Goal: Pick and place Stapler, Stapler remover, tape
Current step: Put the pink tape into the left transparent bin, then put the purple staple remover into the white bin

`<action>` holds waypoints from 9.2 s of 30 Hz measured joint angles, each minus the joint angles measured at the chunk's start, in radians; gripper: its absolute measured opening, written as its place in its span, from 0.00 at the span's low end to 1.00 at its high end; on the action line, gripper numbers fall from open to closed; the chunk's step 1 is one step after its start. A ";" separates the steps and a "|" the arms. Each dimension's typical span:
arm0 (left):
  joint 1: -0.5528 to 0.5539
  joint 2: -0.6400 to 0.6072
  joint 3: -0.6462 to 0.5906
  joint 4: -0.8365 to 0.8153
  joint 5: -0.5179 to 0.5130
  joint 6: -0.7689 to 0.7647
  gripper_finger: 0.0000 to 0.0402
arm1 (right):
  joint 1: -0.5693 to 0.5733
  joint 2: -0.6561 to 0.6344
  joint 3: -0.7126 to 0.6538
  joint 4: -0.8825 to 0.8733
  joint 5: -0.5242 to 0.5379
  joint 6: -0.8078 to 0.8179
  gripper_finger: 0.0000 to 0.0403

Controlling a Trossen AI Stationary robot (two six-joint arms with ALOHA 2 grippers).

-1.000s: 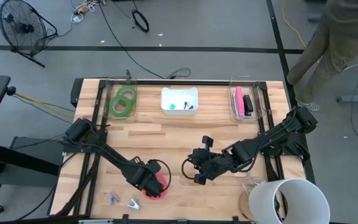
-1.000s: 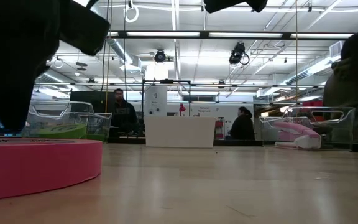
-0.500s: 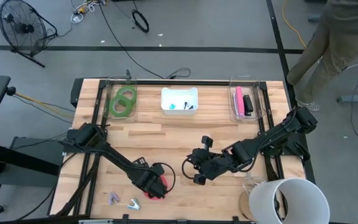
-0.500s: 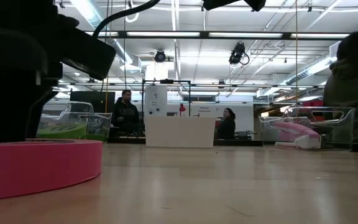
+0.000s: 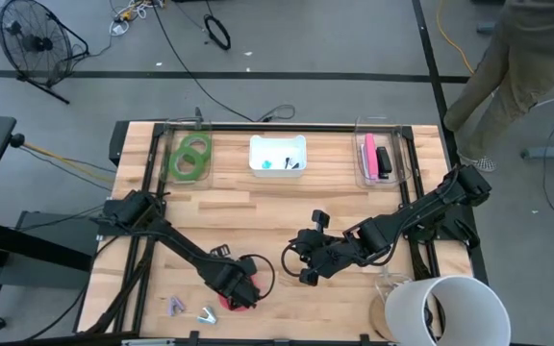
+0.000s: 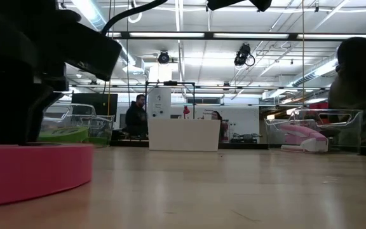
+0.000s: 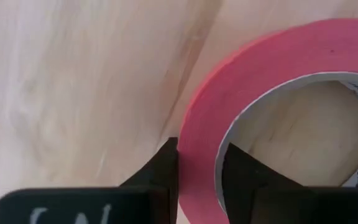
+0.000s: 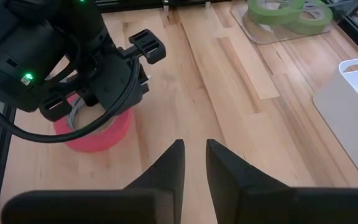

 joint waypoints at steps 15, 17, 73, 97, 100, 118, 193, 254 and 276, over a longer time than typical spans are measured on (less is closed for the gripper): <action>0.082 -0.097 -0.008 -0.264 -0.102 0.056 0.21 | 0.000 0.000 0.000 0.002 0.000 0.000 0.16; 0.103 -0.127 -0.007 -0.346 -0.121 0.057 0.21 | 0.000 0.000 0.000 0.001 0.000 0.000 0.16; 1.375 -0.925 -0.395 -0.177 -0.384 0.295 0.21 | 0.000 0.000 0.000 0.009 -0.021 0.011 0.16; 1.508 -0.925 -0.550 -0.035 -0.327 0.405 0.54 | 0.000 0.000 0.000 0.011 -0.016 0.011 0.16; 1.508 -0.925 -0.550 -0.035 -0.293 0.473 0.55 | 0.000 0.000 0.000 0.011 -0.016 0.011 0.16; 1.264 -1.209 -0.487 -0.171 0.200 0.583 0.48 | 0.000 0.001 0.000 0.007 -0.015 -0.002 0.16; -0.574 -0.561 -0.532 0.406 0.086 -1.186 0.26 | -0.002 0.001 0.000 0.021 -0.023 -0.056 0.16; -0.533 -0.488 -0.373 -0.075 -0.047 -0.236 0.22 | -0.003 0.001 0.000 0.038 -0.024 -0.060 0.16; -0.552 -0.486 -0.459 -0.074 -0.128 -0.098 0.53 | -0.005 0.001 0.000 0.054 -0.023 -0.061 0.16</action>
